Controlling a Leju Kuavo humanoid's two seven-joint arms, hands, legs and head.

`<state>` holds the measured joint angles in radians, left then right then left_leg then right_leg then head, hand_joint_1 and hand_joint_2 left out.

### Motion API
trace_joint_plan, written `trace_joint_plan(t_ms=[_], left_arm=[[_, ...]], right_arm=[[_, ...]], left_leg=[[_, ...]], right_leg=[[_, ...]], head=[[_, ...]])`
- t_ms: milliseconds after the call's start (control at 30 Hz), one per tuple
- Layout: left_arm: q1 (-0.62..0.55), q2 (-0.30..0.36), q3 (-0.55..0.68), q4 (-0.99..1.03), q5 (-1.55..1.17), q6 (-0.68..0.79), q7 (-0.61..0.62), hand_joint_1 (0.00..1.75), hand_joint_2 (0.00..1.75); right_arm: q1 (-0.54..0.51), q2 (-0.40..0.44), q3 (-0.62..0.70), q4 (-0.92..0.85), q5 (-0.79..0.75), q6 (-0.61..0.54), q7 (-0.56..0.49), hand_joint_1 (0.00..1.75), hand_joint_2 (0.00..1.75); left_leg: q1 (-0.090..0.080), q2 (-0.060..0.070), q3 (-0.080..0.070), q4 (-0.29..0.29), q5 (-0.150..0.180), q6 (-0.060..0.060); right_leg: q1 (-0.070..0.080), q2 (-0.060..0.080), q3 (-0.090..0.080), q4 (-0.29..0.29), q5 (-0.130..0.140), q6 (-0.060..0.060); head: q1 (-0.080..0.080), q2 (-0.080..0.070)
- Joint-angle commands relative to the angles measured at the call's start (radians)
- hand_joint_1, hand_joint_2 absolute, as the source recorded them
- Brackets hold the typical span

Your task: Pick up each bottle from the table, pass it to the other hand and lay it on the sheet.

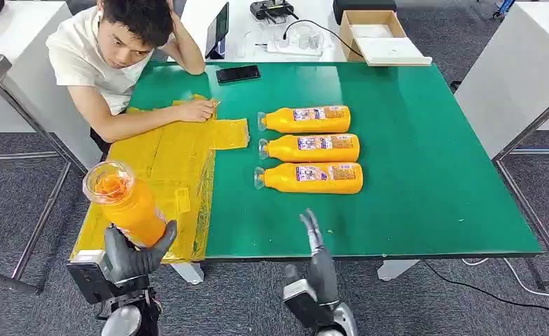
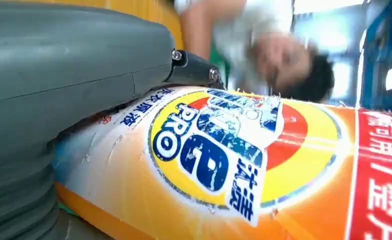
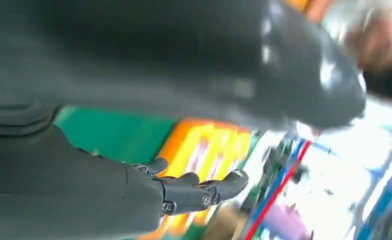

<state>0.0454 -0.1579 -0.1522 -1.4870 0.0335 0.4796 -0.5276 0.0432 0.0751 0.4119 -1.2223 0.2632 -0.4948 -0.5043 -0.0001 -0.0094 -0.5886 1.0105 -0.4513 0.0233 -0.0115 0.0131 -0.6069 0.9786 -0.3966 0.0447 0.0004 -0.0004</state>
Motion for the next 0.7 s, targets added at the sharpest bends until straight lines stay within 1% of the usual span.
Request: trace_joint_plan(t_ms=[33, 67, 100, 133, 167, 200, 267, 300, 333, 367, 400, 433, 500, 533, 567, 600, 700], left_arm=[[-0.055, 0.015, 0.055, 0.115, -0.081, 0.092, 0.001, 1.75, 1.75], [-0.060, 0.017, 0.060, 0.121, -0.115, 0.139, -0.015, 1.75, 1.75], [-0.066, 0.025, 0.061, 0.132, -0.146, 0.166, -0.014, 1.61, 1.75], [-0.082, 0.032, 0.069, 0.159, -0.223, 0.219, 0.003, 1.62, 1.75], [-0.090, 0.022, 0.100, 0.178, -0.293, 0.219, 0.017, 1.66, 1.75], [-0.124, 0.014, 0.151, 0.243, -0.457, 0.219, 0.068, 1.64, 1.75], [-0.172, 0.020, 0.196, 0.327, -0.633, 0.219, 0.111, 1.68, 1.75], [-0.208, 0.011, 0.247, 0.386, -0.801, 0.219, 0.145, 1.66, 1.75], [-0.256, 0.027, 0.254, 0.481, -0.887, 0.219, 0.183, 1.68, 1.75], [-0.279, 0.039, 0.245, 0.528, -0.913, 0.219, 0.203, 1.73, 1.75], [-0.326, 0.066, 0.213, 0.625, -0.929, 0.218, 0.244, 1.75, 1.75], [-0.367, 0.096, 0.176, 0.706, -0.990, 0.219, 0.298, 1.75, 1.75], [-0.430, 0.130, 0.135, 0.823, -1.057, 0.213, 0.378, 1.75, 1.75], [-0.466, 0.144, 0.128, 0.883, -1.059, 0.175, 0.409, 1.66, 1.75], [-0.480, 0.143, 0.140, 0.901, -1.028, 0.150, 0.406, 1.59, 1.75], [-0.508, 0.158, 0.125, 0.940, -1.038, 0.124, 0.415, 1.59, 1.75], [-0.510, 0.161, 0.125, 0.940, -1.037, 0.121, 0.415, 1.59, 1.75]], right_arm=[[0.043, 0.023, -0.187, -0.090, 0.007, -0.064, -0.025, 0.00, 0.00], [0.048, 0.028, -0.217, -0.110, 0.005, -0.093, -0.043, 0.00, 0.00], [0.053, 0.030, -0.245, -0.130, 0.006, -0.114, -0.051, 0.00, 0.00], [0.061, 0.041, -0.290, -0.160, -0.007, -0.124, -0.060, 0.00, 0.00], [0.063, 0.049, -0.314, -0.171, -0.013, -0.125, -0.067, 0.00, 0.00], [0.065, 0.065, -0.353, -0.190, -0.021, -0.128, -0.085, 0.00, 0.00], [0.062, 0.077, -0.374, -0.196, -0.039, -0.109, -0.090, 0.00, 0.00], [0.053, 0.083, -0.373, -0.185, -0.044, -0.091, -0.093, 0.00, 0.00], [0.042, 0.088, -0.362, -0.163, -0.037, -0.078, -0.096, 0.00, 0.00], [0.036, 0.091, -0.355, -0.151, -0.034, -0.071, -0.097, 0.00, 0.00], [0.025, 0.094, -0.341, -0.125, -0.032, -0.061, -0.098, 0.00, 0.00], [0.013, 0.097, -0.330, -0.100, -0.030, -0.057, -0.099, 0.00, 0.00], [-0.005, 0.098, -0.315, -0.062, -0.032, -0.050, -0.100, 0.00, 0.00], [-0.014, 0.099, -0.310, -0.044, -0.033, -0.048, -0.100, 0.00, 0.00], [-0.018, 0.099, -0.309, -0.037, -0.033, -0.048, -0.101, 0.00, 0.00], [-0.026, 0.099, -0.310, -0.019, -0.033, -0.045, -0.101, 0.00, 0.00], [-0.026, 0.098, -0.310, -0.018, -0.033, -0.045, -0.101, 0.00, 0.00]], left_leg=[[0.000, 0.000, 0.002, -0.001, 0.000, -0.001], [0.000, 0.000, 0.004, -0.002, -0.001, -0.001], [0.000, -0.001, 0.002, -0.001, 0.000, -0.001], [0.000, -0.001, 0.004, -0.002, -0.001, -0.001], [-0.001, -0.002, 0.002, -0.001, 0.000, -0.001], [0.000, -0.002, 0.004, -0.001, -0.001, -0.001], [0.000, -0.001, 0.004, -0.002, 0.000, -0.002], [0.000, -0.002, 0.003, -0.002, 0.000, -0.001], [0.000, -0.002, 0.004, -0.002, 0.001, -0.002], [0.000, -0.001, 0.004, -0.002, 0.001, -0.002], [0.000, -0.001, 0.005, -0.003, 0.001, -0.002], [0.000, -0.002, 0.004, -0.003, 0.001, -0.002], [0.000, -0.001, 0.005, -0.003, 0.002, -0.002], [0.000, -0.001, 0.004, -0.002, 0.002, -0.002], [0.001, 0.000, 0.005, -0.003, 0.002, -0.003], [0.001, 0.000, 0.004, -0.002, 0.002, -0.002], [0.002, 0.000, 0.006, -0.002, 0.002, -0.004]], right_leg=[[0.000, -0.001, 0.002, 0.000, -0.001, -0.001], [0.001, -0.002, 0.004, -0.001, -0.002, -0.002], [0.000, -0.002, 0.002, 0.000, -0.001, -0.001], [0.000, -0.003, 0.004, 0.000, -0.002, -0.002], [0.000, -0.003, 0.002, 0.000, -0.002, -0.001], [0.000, -0.004, 0.004, 0.000, -0.002, -0.002], [0.000, -0.003, 0.004, -0.001, -0.001, -0.002], [0.000, -0.003, 0.004, 0.000, -0.001, -0.001], [0.000, -0.004, 0.005, -0.001, -0.001, -0.002], [0.000, -0.002, 0.003, -0.001, 0.000, -0.002], [0.000, -0.003, 0.005, -0.001, 0.000, -0.002], [0.000, -0.003, 0.004, -0.002, 0.000, -0.002], [0.000, -0.003, 0.005, -0.002, 0.000, -0.002], [0.000, -0.001, 0.004, -0.001, 0.001, -0.002], [0.001, -0.002, 0.005, -0.001, 0.001, -0.002], [0.001, -0.001, 0.003, -0.001, 0.001, -0.002], [0.002, -0.002, 0.005, -0.001, 0.000, -0.003]], head=[[0.000, 0.000], [0.000, 0.000], [0.000, 0.000], [0.000, 0.000], [0.000, 0.000], [0.000, 0.000], [0.000, 0.000], [0.000, 0.000], [0.000, 0.000], [0.000, 0.000], [0.000, 0.000], [0.000, 0.000], [0.000, 0.000], [0.000, 0.000], [0.000, 0.000], [0.000, 0.000], [0.000, 0.000]])
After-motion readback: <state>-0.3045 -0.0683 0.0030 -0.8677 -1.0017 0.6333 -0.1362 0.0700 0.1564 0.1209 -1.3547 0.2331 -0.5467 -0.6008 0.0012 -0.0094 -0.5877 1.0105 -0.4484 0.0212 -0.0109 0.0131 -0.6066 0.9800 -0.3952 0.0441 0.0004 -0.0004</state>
